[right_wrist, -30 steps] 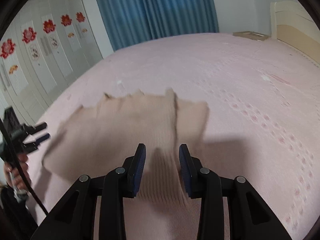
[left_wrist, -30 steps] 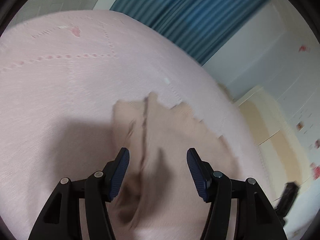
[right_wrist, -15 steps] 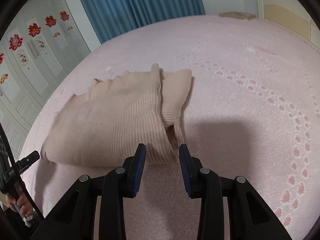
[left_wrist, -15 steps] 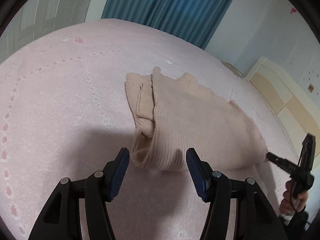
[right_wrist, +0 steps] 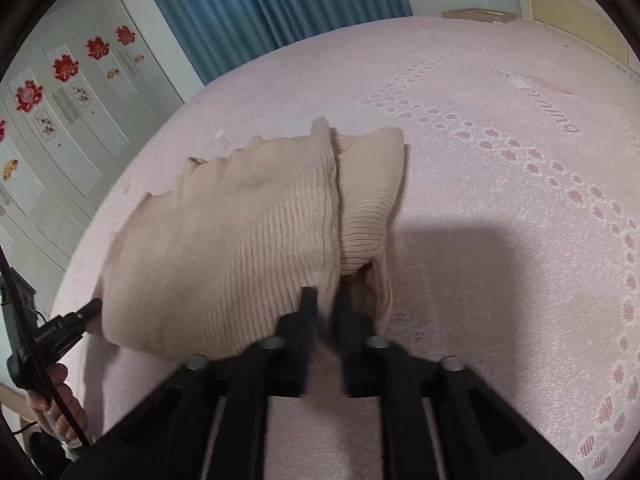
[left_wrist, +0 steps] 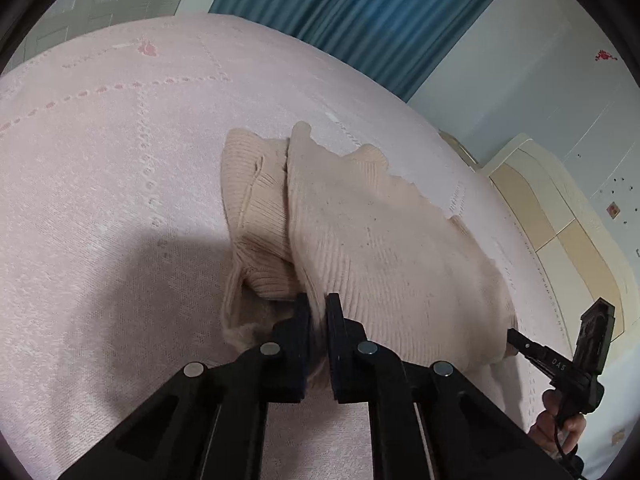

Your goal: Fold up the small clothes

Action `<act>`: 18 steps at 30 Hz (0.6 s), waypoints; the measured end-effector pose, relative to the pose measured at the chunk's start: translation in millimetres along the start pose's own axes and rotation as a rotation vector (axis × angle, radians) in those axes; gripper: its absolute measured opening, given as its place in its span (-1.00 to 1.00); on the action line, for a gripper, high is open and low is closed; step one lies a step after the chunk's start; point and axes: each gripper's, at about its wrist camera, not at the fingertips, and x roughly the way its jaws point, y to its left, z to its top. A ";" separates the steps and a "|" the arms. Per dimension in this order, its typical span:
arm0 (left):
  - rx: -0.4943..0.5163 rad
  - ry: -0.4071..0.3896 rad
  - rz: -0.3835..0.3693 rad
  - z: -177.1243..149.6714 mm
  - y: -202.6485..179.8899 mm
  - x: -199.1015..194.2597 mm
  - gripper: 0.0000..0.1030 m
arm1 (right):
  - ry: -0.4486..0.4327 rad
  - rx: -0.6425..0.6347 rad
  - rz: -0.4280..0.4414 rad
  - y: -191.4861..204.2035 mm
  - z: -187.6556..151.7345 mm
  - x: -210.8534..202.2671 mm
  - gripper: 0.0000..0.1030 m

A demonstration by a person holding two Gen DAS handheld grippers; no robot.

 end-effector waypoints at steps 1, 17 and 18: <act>0.000 0.000 0.002 -0.5 1.3 -1.9 -0.85 | -0.003 0.002 0.007 0.0 0.3 -1.7 -0.88; -0.006 0.042 0.055 -14.4 11.4 -17.4 -0.81 | 0.012 0.056 -0.018 -17.0 -18.2 -28.8 -0.79; -0.014 0.038 0.047 -13.2 12.2 -18.4 -0.77 | 0.006 0.062 -0.011 -18.3 -17.2 -29.4 -0.79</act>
